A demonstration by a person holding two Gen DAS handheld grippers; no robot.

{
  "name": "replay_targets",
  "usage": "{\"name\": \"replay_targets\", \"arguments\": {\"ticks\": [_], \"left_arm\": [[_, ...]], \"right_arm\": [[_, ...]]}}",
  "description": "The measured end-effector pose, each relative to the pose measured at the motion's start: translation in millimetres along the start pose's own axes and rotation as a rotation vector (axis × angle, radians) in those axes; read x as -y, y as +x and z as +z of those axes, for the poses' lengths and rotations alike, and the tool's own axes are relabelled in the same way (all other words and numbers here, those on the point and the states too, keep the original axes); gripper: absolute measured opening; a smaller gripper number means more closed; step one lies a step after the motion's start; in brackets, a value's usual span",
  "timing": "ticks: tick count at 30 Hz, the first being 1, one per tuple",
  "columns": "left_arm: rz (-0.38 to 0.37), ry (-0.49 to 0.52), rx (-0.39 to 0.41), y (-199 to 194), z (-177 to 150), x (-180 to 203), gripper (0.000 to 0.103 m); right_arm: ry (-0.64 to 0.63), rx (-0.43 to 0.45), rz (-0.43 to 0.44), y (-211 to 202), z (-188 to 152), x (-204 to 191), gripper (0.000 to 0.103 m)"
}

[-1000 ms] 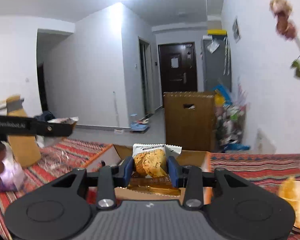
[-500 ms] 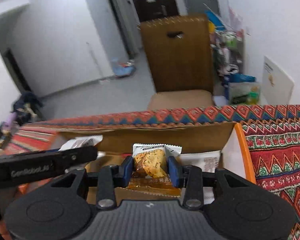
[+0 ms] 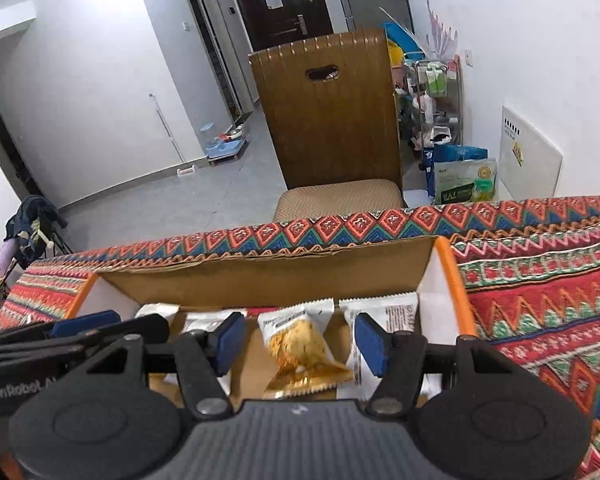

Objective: Organize snacks
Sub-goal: 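Carry both packets into the cardboard box and open both tools, then withdraw both tools from the box back toward the snack pile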

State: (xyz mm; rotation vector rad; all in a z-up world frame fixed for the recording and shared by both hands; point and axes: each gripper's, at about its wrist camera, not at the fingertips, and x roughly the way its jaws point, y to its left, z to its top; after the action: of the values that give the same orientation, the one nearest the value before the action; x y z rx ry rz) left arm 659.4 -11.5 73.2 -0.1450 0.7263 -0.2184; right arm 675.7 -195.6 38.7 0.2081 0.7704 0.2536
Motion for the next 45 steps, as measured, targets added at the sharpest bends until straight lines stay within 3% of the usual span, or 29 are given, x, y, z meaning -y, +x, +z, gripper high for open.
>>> {"name": "replay_targets", "arguments": {"ticks": [6, 11, 15, 19, 21, 24, 31, 40, 45], "left_arm": [[0.058, 0.016, 0.017, -56.4, 0.1, 12.7, 0.072], [0.039, 0.054, 0.063, -127.9, -12.0, 29.8, 0.077], [-0.018, 0.105, 0.094, -183.7, -39.7, 46.2, 0.081], [-0.045, 0.144, 0.131, -238.8, -77.3, 63.2, 0.084], [-0.078, 0.169, 0.163, -264.7, -98.4, 72.6, 0.094], [-0.114, 0.203, 0.188, -299.1, -135.7, 83.2, 0.097], [-0.123, 0.266, 0.297, -366.2, -241.3, 95.5, 0.103], [0.012, 0.227, 0.338, -402.5, -354.5, 85.6, 0.103], [0.077, 0.190, 0.262, -399.7, -393.9, 67.3, 0.103]], "right_arm": [[-0.056, 0.038, -0.002, -69.3, -13.4, -10.6, 0.063], [-0.110, 0.080, 0.013, -139.1, -32.0, -17.1, 0.069], [-0.144, 0.115, 0.039, -199.9, -55.1, -21.5, 0.070], [-0.184, 0.147, 0.070, -251.9, -83.9, -28.4, 0.071], [-0.209, 0.171, 0.081, -278.3, -103.8, -32.0, 0.075], [-0.241, 0.211, 0.088, -315.8, -136.5, -35.5, 0.078], [-0.288, 0.315, 0.147, -389.2, -235.4, -41.8, 0.088], [-0.263, 0.371, 0.081, -420.2, -359.6, -55.9, 0.098], [-0.260, 0.278, 0.051, -406.3, -415.5, -58.9, 0.098]]}}
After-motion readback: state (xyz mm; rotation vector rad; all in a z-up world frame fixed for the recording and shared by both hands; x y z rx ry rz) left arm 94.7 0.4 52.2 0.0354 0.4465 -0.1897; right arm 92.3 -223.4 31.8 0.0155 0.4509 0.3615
